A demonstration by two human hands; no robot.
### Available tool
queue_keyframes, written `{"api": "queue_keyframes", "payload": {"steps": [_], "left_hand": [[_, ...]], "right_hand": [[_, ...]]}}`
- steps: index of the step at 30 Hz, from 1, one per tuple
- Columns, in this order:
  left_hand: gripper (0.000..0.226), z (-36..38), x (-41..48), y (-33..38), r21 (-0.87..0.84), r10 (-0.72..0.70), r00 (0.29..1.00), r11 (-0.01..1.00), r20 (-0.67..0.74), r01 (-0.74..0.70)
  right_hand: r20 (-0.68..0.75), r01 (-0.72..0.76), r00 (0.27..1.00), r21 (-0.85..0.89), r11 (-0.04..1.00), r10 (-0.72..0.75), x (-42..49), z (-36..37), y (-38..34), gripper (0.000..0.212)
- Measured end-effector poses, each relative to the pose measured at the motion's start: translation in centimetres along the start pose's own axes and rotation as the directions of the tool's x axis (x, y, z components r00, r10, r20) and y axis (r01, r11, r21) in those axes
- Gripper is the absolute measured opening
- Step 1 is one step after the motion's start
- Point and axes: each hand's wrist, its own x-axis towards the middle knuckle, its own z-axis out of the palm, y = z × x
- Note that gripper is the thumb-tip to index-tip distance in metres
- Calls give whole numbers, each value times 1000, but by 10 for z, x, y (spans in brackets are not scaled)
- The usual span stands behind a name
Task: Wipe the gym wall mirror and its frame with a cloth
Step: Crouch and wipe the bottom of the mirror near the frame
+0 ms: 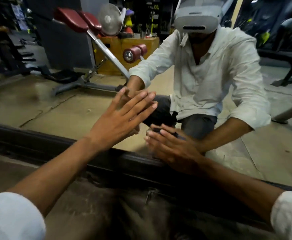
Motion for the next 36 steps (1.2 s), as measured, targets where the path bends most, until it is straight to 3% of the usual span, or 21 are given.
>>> {"api": "queue_keyframes", "payload": {"steps": [4,9,11,14,16,19,21,24,32,36], "left_hand": [[129,-8,-4,-70,-11,-138,990,990,-12,138],[130,-2,-5,-74,-17,-91,996,996,-15,90],[129,0,-7,-77,-29,-96,995,995,-2,96],[129,3,-7,-78,-14,-88,996,996,-4,88],[128,3,-7,-77,-7,-81,997,997,-13,81],[126,8,-22,-80,-37,-89,996,995,-7,88],[128,19,-45,-82,-64,-78,997,995,24,79],[130,39,-71,-85,-74,-42,998,996,53,46],[132,55,-73,-84,-136,-42,999,990,-7,41],[129,50,-75,-91,-101,-6,1000,995,-29,3]], "right_hand": [[-63,-133,989,5,991,133,47,-29,56,50],[24,44,999,-142,989,-41,97,-41,56,48],[-42,-104,994,-183,978,98,110,-54,69,53],[-149,-383,916,-47,922,373,127,-74,78,56],[-148,-421,897,-4,907,416,134,-78,68,53],[-36,-313,950,-61,948,311,130,-60,34,56],[89,-154,982,-128,980,166,115,-37,9,60],[217,72,976,-166,984,-34,94,-7,-19,55],[284,67,958,-46,997,-51,68,24,-78,51],[316,158,936,6,987,-152,72,22,-74,52]]}}
